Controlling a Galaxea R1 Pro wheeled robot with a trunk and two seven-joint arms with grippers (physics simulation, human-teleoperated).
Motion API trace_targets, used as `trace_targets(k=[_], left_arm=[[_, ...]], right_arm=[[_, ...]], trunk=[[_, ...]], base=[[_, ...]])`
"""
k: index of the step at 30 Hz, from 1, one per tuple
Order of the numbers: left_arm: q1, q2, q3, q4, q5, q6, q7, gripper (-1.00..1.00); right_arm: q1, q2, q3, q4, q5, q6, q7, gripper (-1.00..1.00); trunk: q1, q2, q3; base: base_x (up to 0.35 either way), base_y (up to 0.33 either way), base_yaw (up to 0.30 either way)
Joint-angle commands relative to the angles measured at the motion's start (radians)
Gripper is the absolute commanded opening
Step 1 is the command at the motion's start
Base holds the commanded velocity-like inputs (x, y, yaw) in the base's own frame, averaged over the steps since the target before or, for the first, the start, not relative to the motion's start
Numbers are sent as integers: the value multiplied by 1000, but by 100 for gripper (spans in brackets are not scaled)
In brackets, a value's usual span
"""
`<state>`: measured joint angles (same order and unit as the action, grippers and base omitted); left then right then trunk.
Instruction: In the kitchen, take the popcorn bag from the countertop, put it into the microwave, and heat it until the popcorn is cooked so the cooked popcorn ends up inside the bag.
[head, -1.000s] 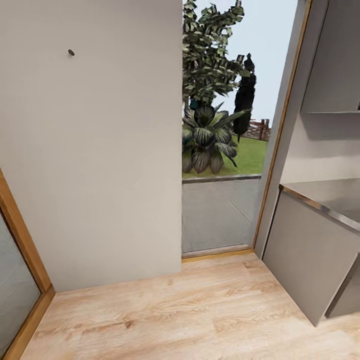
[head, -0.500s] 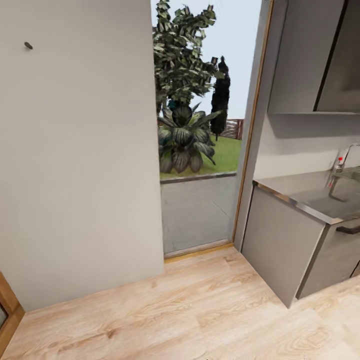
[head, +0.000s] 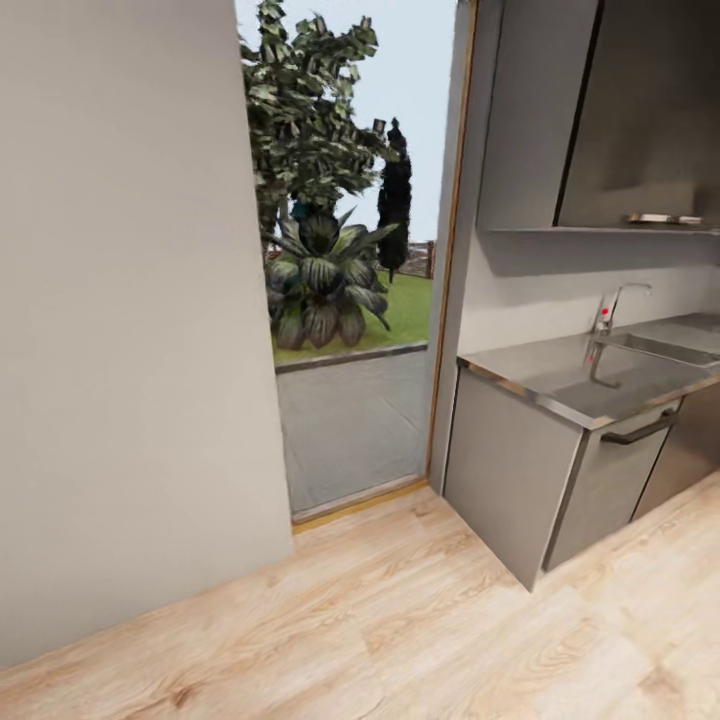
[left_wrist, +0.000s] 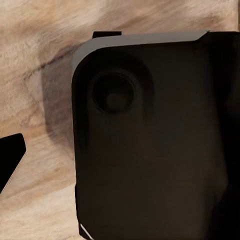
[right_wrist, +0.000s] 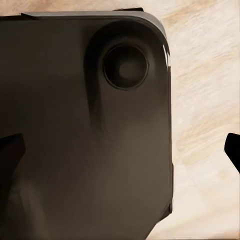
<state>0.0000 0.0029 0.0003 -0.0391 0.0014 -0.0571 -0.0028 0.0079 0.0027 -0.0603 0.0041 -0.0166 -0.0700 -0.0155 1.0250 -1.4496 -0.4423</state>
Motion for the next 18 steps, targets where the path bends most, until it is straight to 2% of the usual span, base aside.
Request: trace_targets(k=[1, 9, 13, 18], left_arm=[[0, -1, 2, 0, 1, -3, 0, 100], [0, -11, 7, -2, 3, -4, -1, 100], [0, -13, 11, -1, 4, -40, -2, 100], [0, -11, 12, 1, 7, -48, -2, 100]], right_arm=[[0, 0, -6, 0, -1, -4, -1, 100], [0, 0, -6, 0, -1, -4, 0, 100], [0, -5, -6, 2, -2, -6, 6, 100], [0, -10, -6, 2, -2, -8, 9, 100]], trunk=[[0, 0, 0], [0, 0, 3], [0, 0, 5], [0, 0, 7]], base=[[0, 0, -283], [0, 0, -283], [0, 0, -283], [0, 0, -283]])
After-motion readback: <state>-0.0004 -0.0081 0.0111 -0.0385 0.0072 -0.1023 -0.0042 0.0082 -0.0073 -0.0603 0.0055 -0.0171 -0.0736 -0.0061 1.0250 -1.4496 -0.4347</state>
